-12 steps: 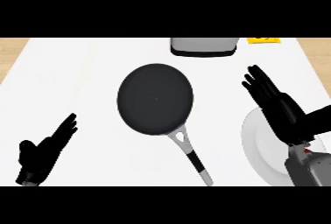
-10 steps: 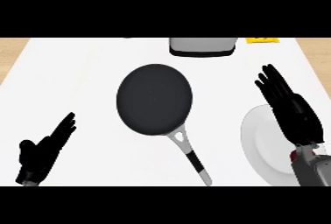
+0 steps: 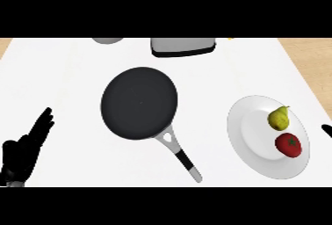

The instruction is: Pick the tomato from the plate and place it in the pan

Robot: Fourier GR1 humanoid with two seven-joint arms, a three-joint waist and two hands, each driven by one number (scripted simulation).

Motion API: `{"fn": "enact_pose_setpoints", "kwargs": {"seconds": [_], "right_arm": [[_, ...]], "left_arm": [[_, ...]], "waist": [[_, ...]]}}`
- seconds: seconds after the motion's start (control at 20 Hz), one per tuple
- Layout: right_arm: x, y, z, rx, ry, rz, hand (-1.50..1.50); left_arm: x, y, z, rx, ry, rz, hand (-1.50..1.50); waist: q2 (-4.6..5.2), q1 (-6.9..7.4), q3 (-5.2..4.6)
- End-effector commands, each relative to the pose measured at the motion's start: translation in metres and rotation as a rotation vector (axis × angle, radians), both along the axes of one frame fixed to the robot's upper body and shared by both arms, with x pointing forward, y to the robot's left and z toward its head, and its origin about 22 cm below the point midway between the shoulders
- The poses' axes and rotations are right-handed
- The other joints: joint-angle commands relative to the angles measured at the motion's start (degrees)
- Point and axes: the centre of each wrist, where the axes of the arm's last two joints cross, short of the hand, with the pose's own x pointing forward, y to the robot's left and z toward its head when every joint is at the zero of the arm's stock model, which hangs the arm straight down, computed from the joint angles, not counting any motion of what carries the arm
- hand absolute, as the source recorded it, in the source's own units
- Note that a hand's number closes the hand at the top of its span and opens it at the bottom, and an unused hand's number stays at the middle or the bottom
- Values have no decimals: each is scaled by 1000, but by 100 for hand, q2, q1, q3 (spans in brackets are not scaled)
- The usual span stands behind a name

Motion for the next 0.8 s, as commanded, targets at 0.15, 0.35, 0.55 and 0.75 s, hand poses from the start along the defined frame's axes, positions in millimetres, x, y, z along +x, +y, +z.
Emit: {"fn": "enact_pose_setpoints", "kwargs": {"seconds": [0.15, 0.35, 0.55, 0.75], "right_arm": [[-95, -2, -58, -44, 376, -372, -150], [-116, 6, -30, -32, 491, -294, -150], [-108, 6, 23, 12, 610, -144, -150], [-78, 25, 74, 59, 636, -37, -150]], "left_arm": [[1, -29, 4, 21, -36, -41, 0], [7, -41, 11, 53, -53, -55, 0], [9, -56, 18, 28, -45, -83, 0], [10, -60, 17, 65, -39, -76, 0]], "waist": [[57, 472, -30], [52, 615, -27], [58, 708, -22], [62, 773, -3]]}}
